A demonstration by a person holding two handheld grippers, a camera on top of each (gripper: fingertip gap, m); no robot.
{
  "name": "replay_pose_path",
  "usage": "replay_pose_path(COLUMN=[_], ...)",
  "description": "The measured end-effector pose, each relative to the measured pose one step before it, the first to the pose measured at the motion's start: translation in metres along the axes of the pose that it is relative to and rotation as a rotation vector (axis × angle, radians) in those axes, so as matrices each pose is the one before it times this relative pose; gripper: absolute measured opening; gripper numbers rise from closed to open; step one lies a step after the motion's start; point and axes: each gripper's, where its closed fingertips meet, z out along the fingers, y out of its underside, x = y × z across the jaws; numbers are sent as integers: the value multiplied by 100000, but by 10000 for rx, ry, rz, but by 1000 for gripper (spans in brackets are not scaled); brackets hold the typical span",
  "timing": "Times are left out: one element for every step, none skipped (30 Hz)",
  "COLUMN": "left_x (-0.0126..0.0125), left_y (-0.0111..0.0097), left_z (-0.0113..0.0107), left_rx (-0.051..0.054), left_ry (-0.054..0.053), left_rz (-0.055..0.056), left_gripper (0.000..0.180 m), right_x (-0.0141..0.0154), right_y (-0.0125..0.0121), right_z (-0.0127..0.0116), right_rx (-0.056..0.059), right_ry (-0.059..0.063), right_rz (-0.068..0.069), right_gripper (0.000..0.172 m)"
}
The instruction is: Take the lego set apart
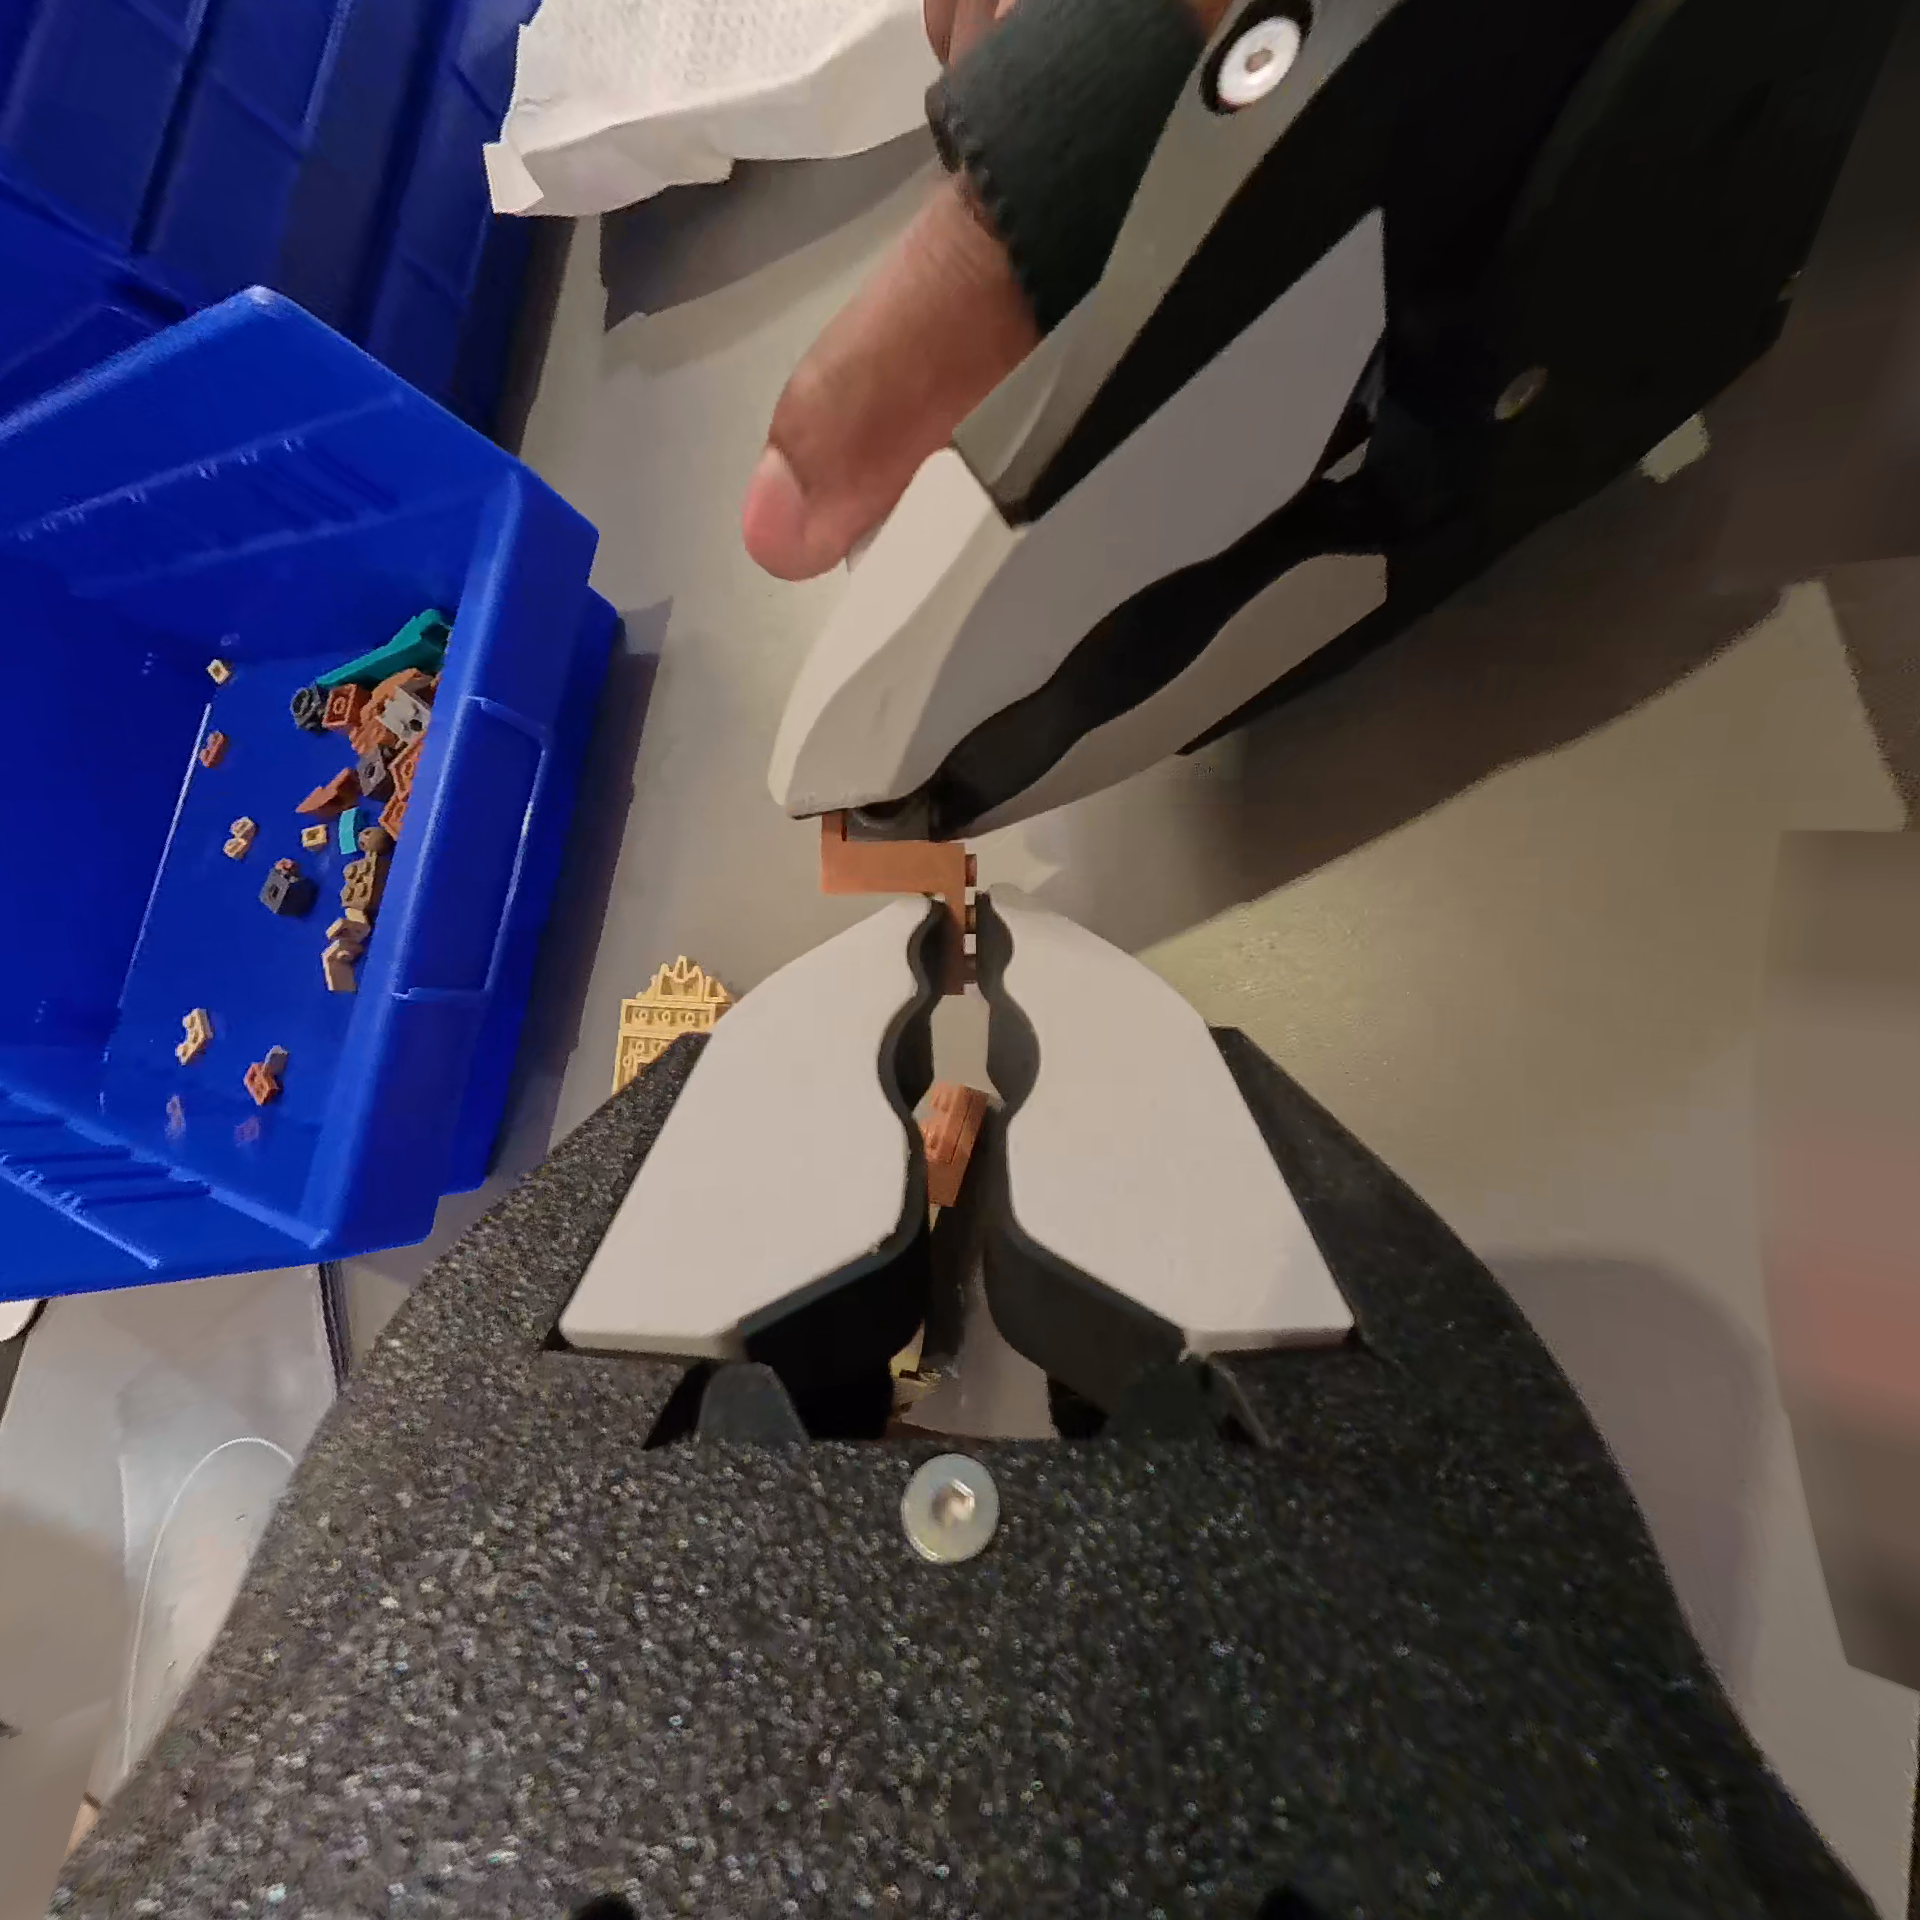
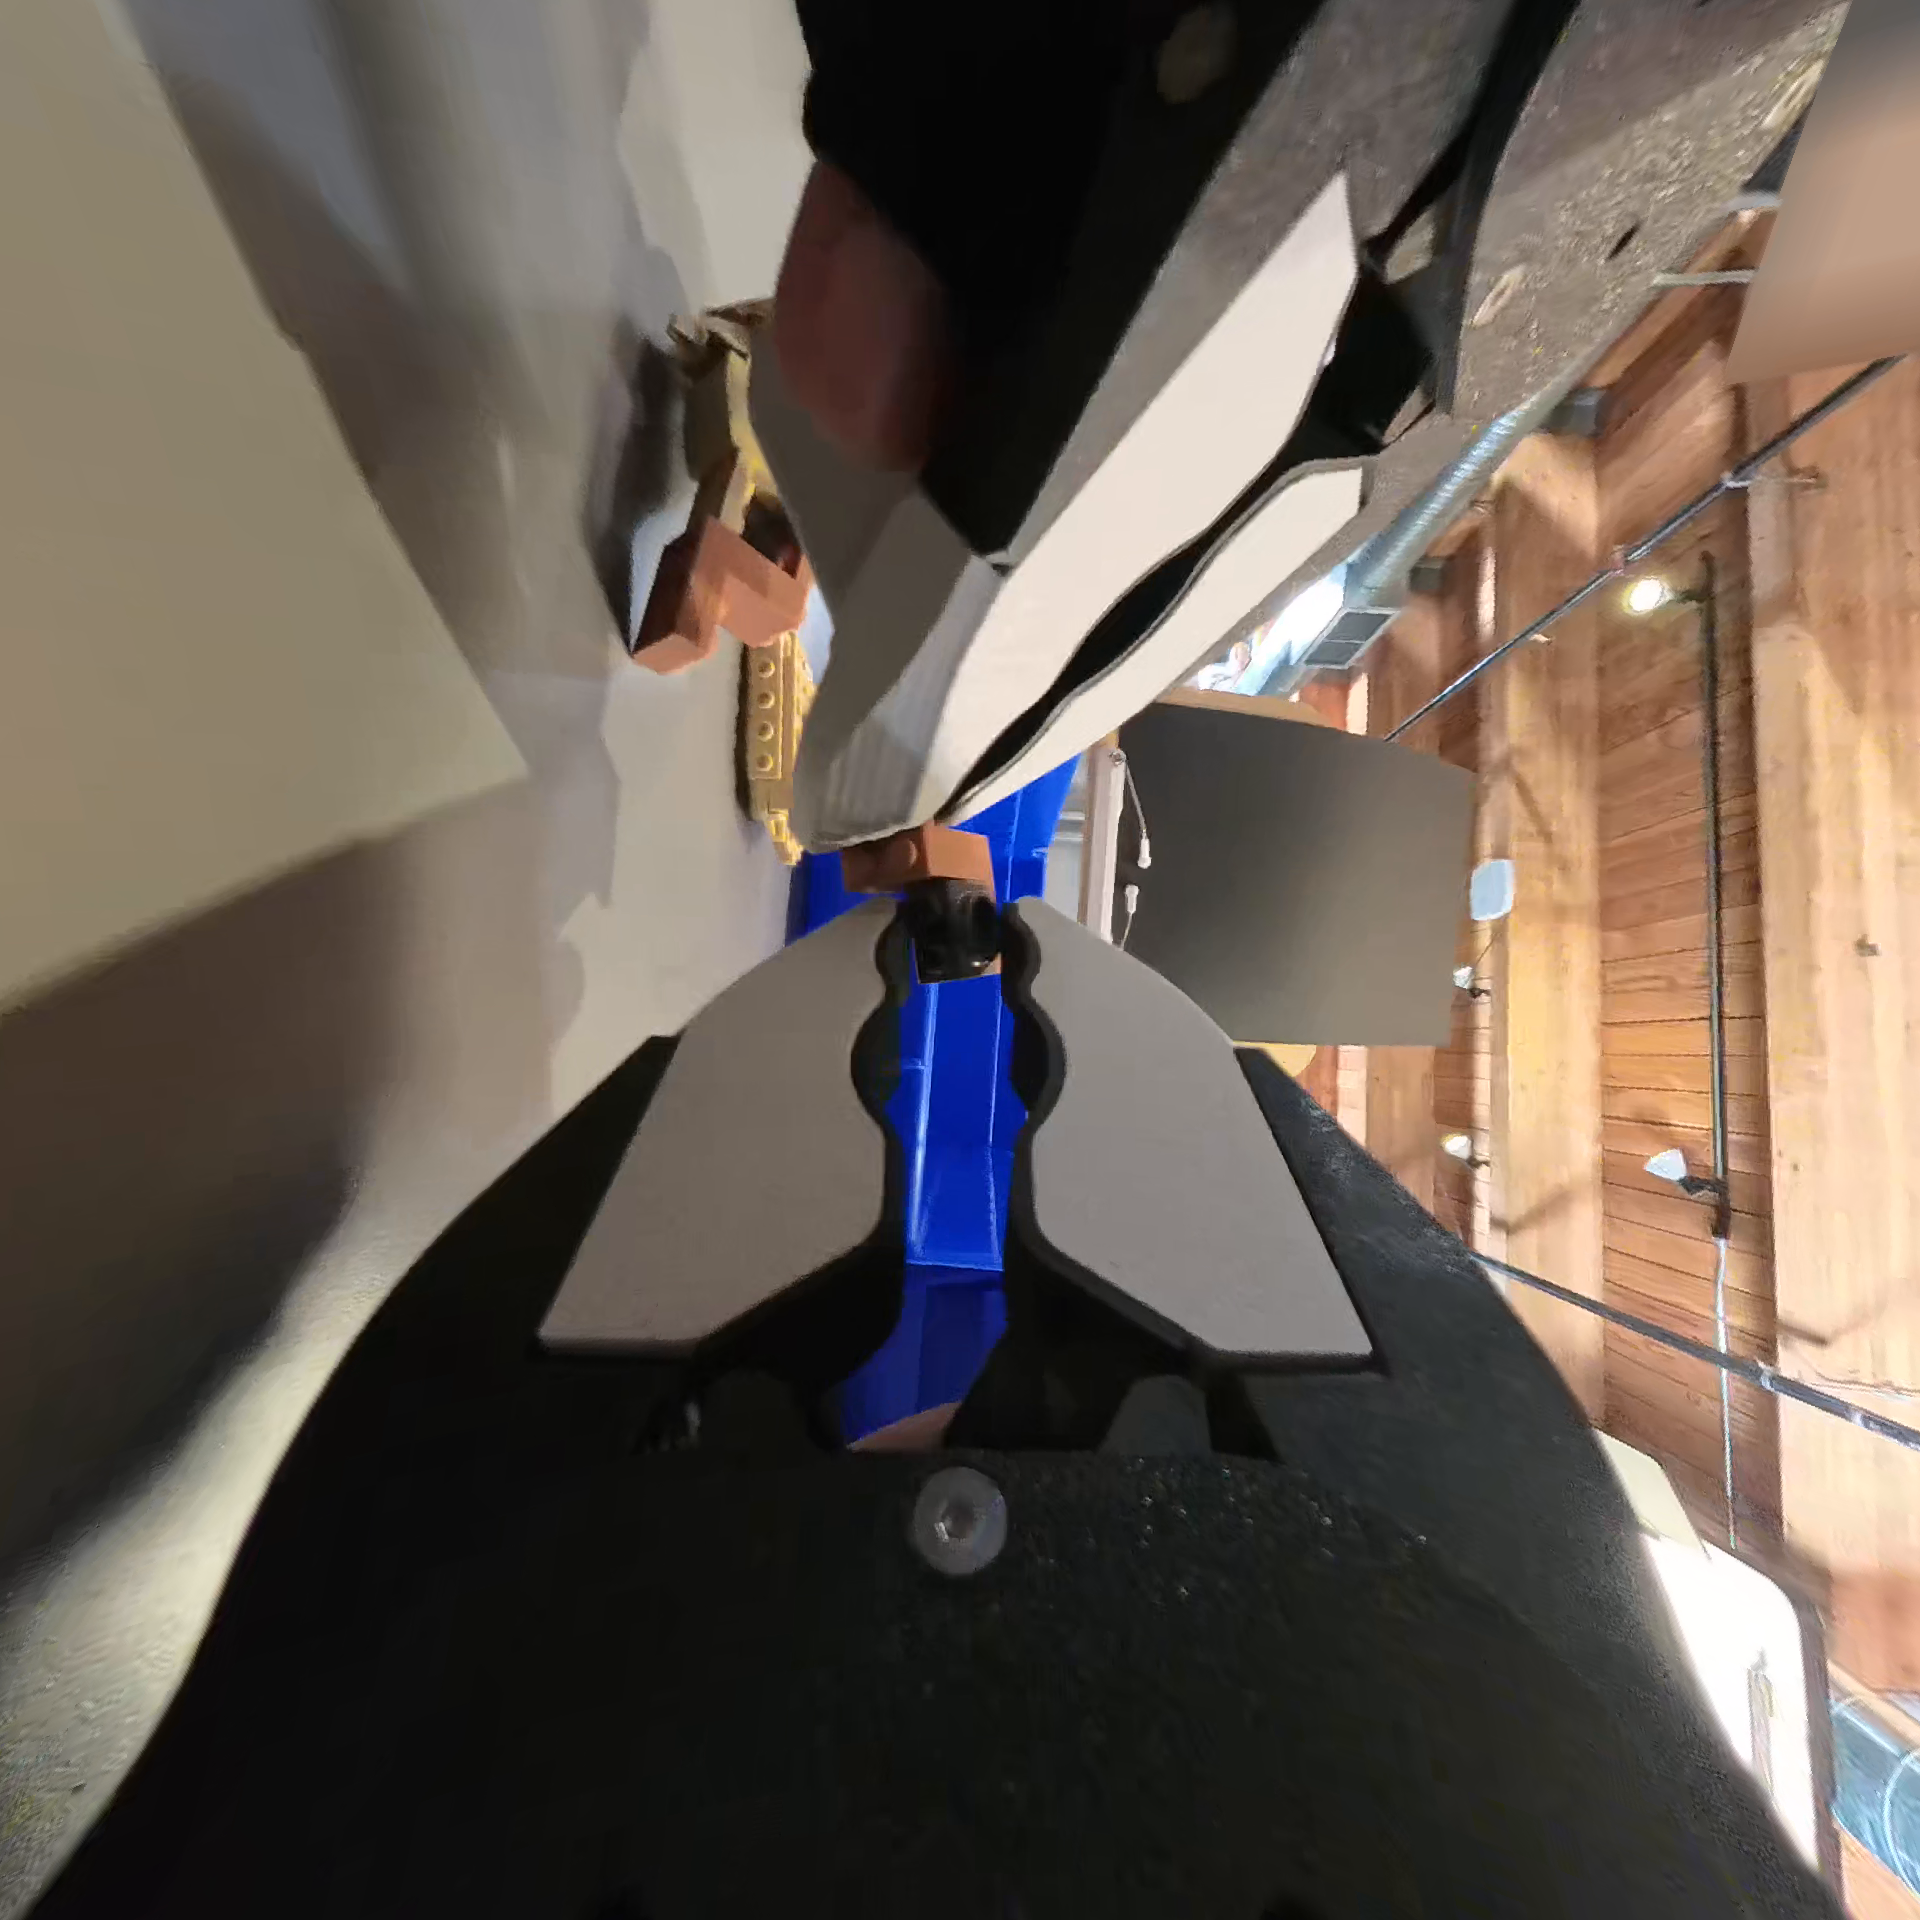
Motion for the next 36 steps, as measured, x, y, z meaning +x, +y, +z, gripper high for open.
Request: replay_pose_path(left_x=[-23, -4, 44, 26, 50, 84, 71, 66, 73, 83, 48, 28, 15, 18, 18, -22, -88, 13, -55, 191, 124, 61, 18, -13, -35, -58, -4, 69, 61, 61, 77, 76, 84, 95, -125, -2141], left_y=[-25, -26, -16, -6, -19, -44, -70, -53, 9, 24, 34, 4, -38, -36, -44, -29, 29, 5, 108, -66, -63, -21, -33, -44, -36, 3, 63, 77, 73, 47, 11, 14, -13, 5, 0, 102], left_z=[21, -3, -5, -2, 8, -4, -58, -96, -74, -51, -25, -14, -17, -15, -14, -36, -41, -47, -12, -11, 26, 34, 19, 7, 23, 37, 63, 68, 45, 44, 32, 35, 53, 85, 60, -269], left_rx=[43, 46, 23, 25, 43, 73, 117, 115, 68, 45, 19, 28, 39, 46, 55, 53, 28, 52, -14, 90, 51, -4, -10, 3, 5, -7, -30, -16, 16, 24, 24, -6, -7, -16, -16, -66], left_ry=[20, 67, 105, 82, 116, 178, 206, 207, 176, 150, 96, 59, 57, 62, 77, 54, 19, 90, 41, 171, 87, 24, 12, -2, 5, -5, 37, 110, 132, 121, 86, 37, 24, 31, -112, -1380], left_rz=[-111, -217, -220, -176, -230, -278, -305, -249, -177, -184, -121, -90, -110, -76, -58, -17, 26, -1, 66, 1, 33, 52, -12, -8, -60, -81, -91, -120, -166, -141, -80, -17, 21, 61, 17, -87], left_gripper=[5, 5, 5, 5, 5, 5, 5, 5, 5, 5, 5, 5, 5, 5, 5, 5, 6, 6, 7, 7, 6, 6, 6, 6, 6, 6, 6, 6, 6, 7, 7, 7, 7, 7, 5, 5], right_x=[26, 23, -6, -2, -8, 1, 43, 52, 10, -14, -12, 9, 27, 41, 54, 90, 94, 66, -11, -13, -24, -24, 11, 21, 22, 2, -59, -76, -50, -30, -5, -11, -23, -55, -40, -25], right_y=[38, 28, 10, 19, -9, -31, -53, -84, -91, -92, -55, -24, -4, 10, -7, -15, -33, -61, -58, -33, -1, 6, 25, 22, 41, 24, -5, -53, -86, -77, -59, -49, -30, -30, -349, -1334], right_z=[-13, -38, -34, -32, -8, -7, -16, -18, -28, -16, -21, -32, -51, -64, -109, -119, -159, -163, -152, -118, -79, -57, -25, -27, -11, -4, 10, -22, -53, -71, -94, -95, -114, -116, -219, -487], right_rx=[-40, 0, 3, -15, -16, 6, 11, 9, 17, 22, 20, 11, -1, 6, 29, 56, 82, 106, 120, 90, 48, 24, -4, -36, -80, -118, -114, -62, -16, 4, 24, 44, 70, 106, 337, 835], right_ry=[-17, 25, 41, 36, 44, 78, 122, 105, 41, 6, -6, 5, 13, 4, -2, 10, 1, -15, -65, -78, -76, -62, -18, 14, 56, 106, 109, 118, 111, 93, 88, 88, 53, 0, -15, -80], right_rz=[-36, -90, -119, -103, -101, -139, -187, -183, -112, -57, -60, -88, -72, -43, -5, 43, 58, 80, 151, 177, 147, 107, 32, -71, -225, -416, -488, -443, -359, -274, -221, -185, -96, 8, 36, 195], right_gripper=[15, 15, 15, 15, 16, 16, 17, 17, 17, 17, 17, 17, 17, 17, 17, 16, 15, 13, 12, 12, 12, 12, 12, 12, 11, 11, 10, 10, 9, 9, 9, 9, 10, 9, 10, 10])
